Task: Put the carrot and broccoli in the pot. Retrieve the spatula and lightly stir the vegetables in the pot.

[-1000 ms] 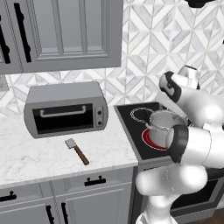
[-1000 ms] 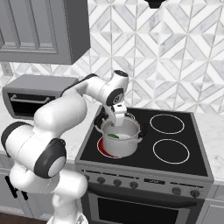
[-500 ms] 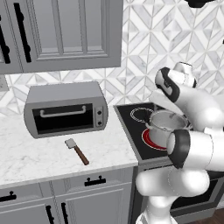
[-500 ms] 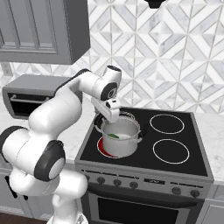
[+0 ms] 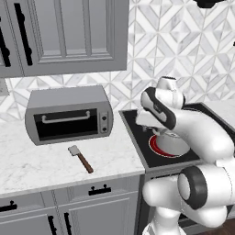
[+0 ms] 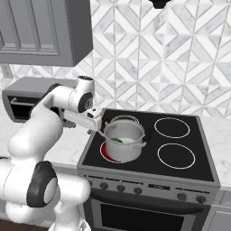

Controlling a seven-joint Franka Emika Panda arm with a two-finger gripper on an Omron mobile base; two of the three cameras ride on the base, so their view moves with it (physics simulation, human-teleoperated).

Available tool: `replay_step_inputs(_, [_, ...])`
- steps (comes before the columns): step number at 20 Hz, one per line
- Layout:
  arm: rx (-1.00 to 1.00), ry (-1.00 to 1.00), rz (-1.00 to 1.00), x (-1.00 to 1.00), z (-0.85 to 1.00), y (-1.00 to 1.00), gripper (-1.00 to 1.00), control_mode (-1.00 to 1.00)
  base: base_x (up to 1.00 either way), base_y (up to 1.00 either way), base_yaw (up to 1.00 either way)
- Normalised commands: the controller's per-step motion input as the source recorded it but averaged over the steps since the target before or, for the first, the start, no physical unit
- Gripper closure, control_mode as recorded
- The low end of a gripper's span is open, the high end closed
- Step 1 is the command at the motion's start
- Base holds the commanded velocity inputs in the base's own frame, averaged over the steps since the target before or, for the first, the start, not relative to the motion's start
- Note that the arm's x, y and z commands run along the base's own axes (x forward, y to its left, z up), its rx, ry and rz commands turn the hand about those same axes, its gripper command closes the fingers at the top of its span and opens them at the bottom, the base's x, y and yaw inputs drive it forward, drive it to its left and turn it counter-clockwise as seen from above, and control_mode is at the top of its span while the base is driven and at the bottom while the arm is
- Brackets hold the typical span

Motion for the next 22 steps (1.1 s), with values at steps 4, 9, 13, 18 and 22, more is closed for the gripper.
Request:
replay_step_inputs(4, [-0.12, 0.01, 0.05, -0.01, -0.17, 0.47, -1.00, -1.00, 0.00, 0.00, 0.00])
replay_step_inputs(9, [-0.08, 0.00, 0.37, 0.00, -0.45, 1.00, -1.00, -1.00, 0.00, 0.00, 0.00])
replay_step_inputs(13, [-0.11, 0.00, 0.40, 0.00, -0.45, 1.00, -1.00, -1.00, 0.00, 0.00, 0.00])
replay_step_inputs(18, [-0.05, 0.00, 0.30, 0.00, -0.24, 1.00, -1.00, -1.00, 0.00, 0.00, 0.00])
replay_step_inputs(22, [0.00, 0.05, 0.09, -0.04, -0.04, 0.93, -1.00, -1.00, 0.00, 0.00, 0.00])
